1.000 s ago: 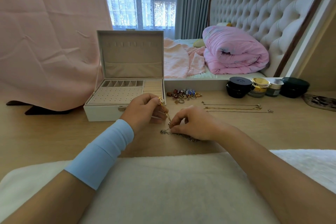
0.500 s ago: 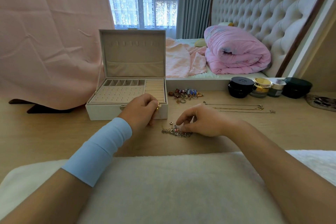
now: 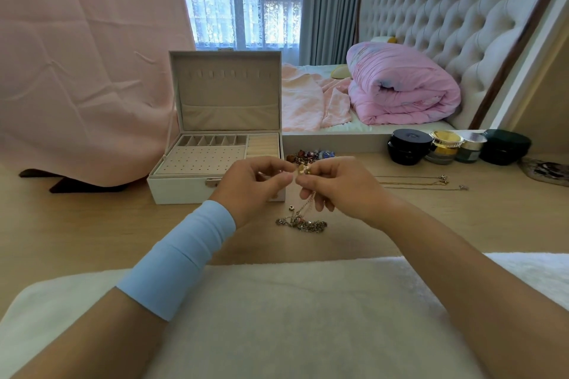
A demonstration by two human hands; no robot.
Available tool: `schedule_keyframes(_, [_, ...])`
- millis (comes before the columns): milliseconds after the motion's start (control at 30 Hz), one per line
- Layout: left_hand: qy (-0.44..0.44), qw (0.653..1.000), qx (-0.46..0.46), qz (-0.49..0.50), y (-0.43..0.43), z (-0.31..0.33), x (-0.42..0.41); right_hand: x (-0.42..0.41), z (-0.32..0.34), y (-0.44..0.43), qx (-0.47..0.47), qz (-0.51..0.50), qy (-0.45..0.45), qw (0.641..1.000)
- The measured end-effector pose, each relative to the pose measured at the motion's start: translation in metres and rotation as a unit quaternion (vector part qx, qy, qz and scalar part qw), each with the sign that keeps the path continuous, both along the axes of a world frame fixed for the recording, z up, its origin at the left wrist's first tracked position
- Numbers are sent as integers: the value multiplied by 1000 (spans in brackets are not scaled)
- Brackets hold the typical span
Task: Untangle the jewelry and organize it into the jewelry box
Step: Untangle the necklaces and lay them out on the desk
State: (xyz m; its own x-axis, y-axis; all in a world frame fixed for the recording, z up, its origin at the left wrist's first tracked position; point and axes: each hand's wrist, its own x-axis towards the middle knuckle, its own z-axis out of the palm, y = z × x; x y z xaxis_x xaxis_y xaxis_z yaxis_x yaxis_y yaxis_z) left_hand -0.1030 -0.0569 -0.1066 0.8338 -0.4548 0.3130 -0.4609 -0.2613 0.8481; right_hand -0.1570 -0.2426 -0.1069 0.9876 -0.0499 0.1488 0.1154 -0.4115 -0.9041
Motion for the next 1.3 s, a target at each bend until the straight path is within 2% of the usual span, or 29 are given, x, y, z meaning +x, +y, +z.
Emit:
schedule_keyframes(67, [-24, 989, 148, 10, 4, -6, 5, 2, -2, -8, 2, -36, 3, 999])
schedule_keyframes(133, [-58, 947, 315, -13, 5, -10, 3, 4, -4, -14, -9, -69, -4, 998])
schedule_keyframes(167, [-72, 928, 363, -24, 5, -10, 1, 5, -5, -17, -27, -79, -8, 996])
schedule_keyframes(233, [-88, 911, 401, -32, 4, -6, -2, 5, -6, -19, -106, -94, -17, 990])
schedule_keyframes(300, [-92, 901, 423, -40, 5, 1, -4, 5, -7, -20, -199, -108, -25, 974])
schedule_keyframes(367, [-88, 891, 442, -44, 6, 6, -7, 4, -7, -21, -255, -116, -33, 960])
schedule_keyframes(533, [-35, 870, 488, -60, 11, 15, -10, 5, -11, -25, -323, -98, -14, 941])
schedule_keyframes(700, [31, 877, 476, -52, 16, 25, -10, 3, -14, -23, -388, -96, 29, 916])
schedule_keyframes(767, [55, 874, 480, -55, 19, 31, -12, 1, -13, -23, -404, -95, 49, 908])
schedule_keyframes(900, [110, 835, 530, -93, 20, 34, -16, -3, -10, -20, -416, -81, 70, 903])
schedule_keyframes(967, [125, 828, 537, -102, 17, 32, -17, -3, -11, -19, -410, -76, 77, 906])
schedule_keyframes(1067, [113, 832, 533, -100, 19, 30, -15, -4, -10, -15, -416, -69, 69, 904])
schedule_keyframes(1167, [102, 837, 529, -98, 23, 30, -12, -5, -6, -5, -415, -49, 6, 908])
schedule_keyframes(1233, [97, 839, 526, -99, 24, 31, -11, -5, -3, 5, -391, 2, -28, 920])
schedule_keyframes(1300, [102, 839, 524, -104, 24, 32, -10, -7, -3, 15, -389, 64, -10, 919])
